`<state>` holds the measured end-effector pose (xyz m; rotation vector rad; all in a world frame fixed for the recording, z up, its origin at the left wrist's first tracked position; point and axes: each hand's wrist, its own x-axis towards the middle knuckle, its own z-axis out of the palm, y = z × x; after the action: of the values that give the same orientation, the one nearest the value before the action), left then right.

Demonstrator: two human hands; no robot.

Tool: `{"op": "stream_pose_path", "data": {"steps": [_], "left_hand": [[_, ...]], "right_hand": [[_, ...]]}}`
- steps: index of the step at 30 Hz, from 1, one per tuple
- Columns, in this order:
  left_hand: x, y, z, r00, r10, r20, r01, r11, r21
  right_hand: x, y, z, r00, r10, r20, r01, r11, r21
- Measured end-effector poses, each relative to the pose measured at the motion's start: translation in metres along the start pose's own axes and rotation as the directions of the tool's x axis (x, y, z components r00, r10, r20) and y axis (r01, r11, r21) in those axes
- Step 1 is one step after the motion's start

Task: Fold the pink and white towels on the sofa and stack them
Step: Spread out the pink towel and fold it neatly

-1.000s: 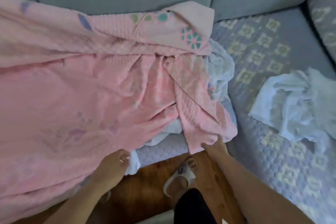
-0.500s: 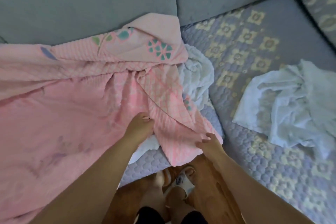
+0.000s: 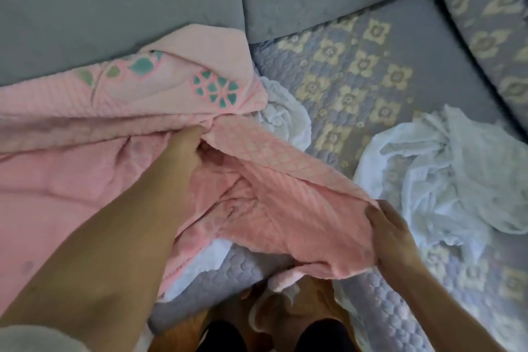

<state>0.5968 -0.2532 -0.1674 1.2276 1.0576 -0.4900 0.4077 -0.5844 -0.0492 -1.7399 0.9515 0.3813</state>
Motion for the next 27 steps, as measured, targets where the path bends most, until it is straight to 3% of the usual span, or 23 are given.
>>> {"op": "stream_pose_path", "data": {"steps": [2, 3, 5, 6, 8, 10, 14, 17, 19, 22, 24, 25, 27], "left_hand": [[-0.019, 0.006, 0.008, 0.989, 0.006, 0.148, 0.007, 0.996, -0.09], [-0.031, 0.009, 0.012, 0.974, 0.012, 0.225, 0.005, 0.997, -0.075], [-0.063, 0.018, 0.022, 0.939, 0.039, 0.342, -0.043, 0.999, 0.006], [-0.072, 0.023, 0.03, 0.939, 0.08, 0.335, -0.101, 0.994, 0.044], [-0.084, 0.04, 0.051, 0.971, 0.193, 0.14, -0.211, 0.97, 0.121], [-0.09, 0.062, 0.074, 0.973, 0.229, -0.035, -0.227, 0.972, 0.055], [-0.133, 0.115, 0.19, 0.983, 0.18, -0.044, -0.174, 0.977, 0.12], [-0.189, 0.174, 0.336, 0.938, 0.333, 0.098, -0.345, 0.928, 0.138], [-0.217, 0.209, 0.42, 0.853, 0.473, 0.219, -0.497, 0.865, 0.066], [-0.217, 0.221, 0.491, 0.771, 0.498, 0.397, -0.526, 0.849, -0.045], [-0.189, 0.198, 0.507, 0.729, 0.503, 0.464, -0.616, 0.778, 0.125], [-0.171, 0.171, 0.5, 0.716, 0.505, 0.482, -0.672, 0.685, 0.281], [-0.142, 0.087, 0.458, 0.717, 0.467, 0.518, -0.697, 0.467, 0.543]], "right_hand": [[0.014, -0.008, -0.023, 0.969, 0.037, 0.243, -0.03, 0.999, -0.034], [0.021, -0.01, -0.032, 0.902, 0.113, 0.416, -0.105, 0.994, -0.043], [0.028, -0.021, -0.047, 0.675, 0.246, 0.696, -0.135, 0.968, -0.211], [0.032, -0.029, -0.054, 0.595, 0.284, 0.752, -0.064, 0.949, -0.307], [0.042, -0.046, -0.071, 0.48, 0.338, 0.81, 0.028, 0.916, -0.399], [0.058, -0.065, -0.093, 0.444, 0.331, 0.832, 0.02, 0.925, -0.379], [0.085, -0.126, -0.182, 0.54, 0.226, 0.811, -0.022, 0.967, -0.255], [0.109, -0.18, -0.275, 0.709, 0.045, 0.704, -0.081, 0.997, 0.018], [0.131, -0.204, -0.32, 0.826, 0.031, 0.563, -0.068, 0.997, 0.046], [0.201, -0.201, -0.366, 0.984, 0.054, 0.171, -0.048, 0.998, -0.038], [0.238, -0.187, -0.366, 0.999, 0.027, -0.034, -0.028, 0.998, -0.053], [0.249, -0.18, -0.356, 0.994, -0.01, -0.113, 0.005, 0.999, -0.04], [0.275, -0.149, -0.331, 0.994, -0.069, -0.084, 0.06, 0.992, -0.108]]}}
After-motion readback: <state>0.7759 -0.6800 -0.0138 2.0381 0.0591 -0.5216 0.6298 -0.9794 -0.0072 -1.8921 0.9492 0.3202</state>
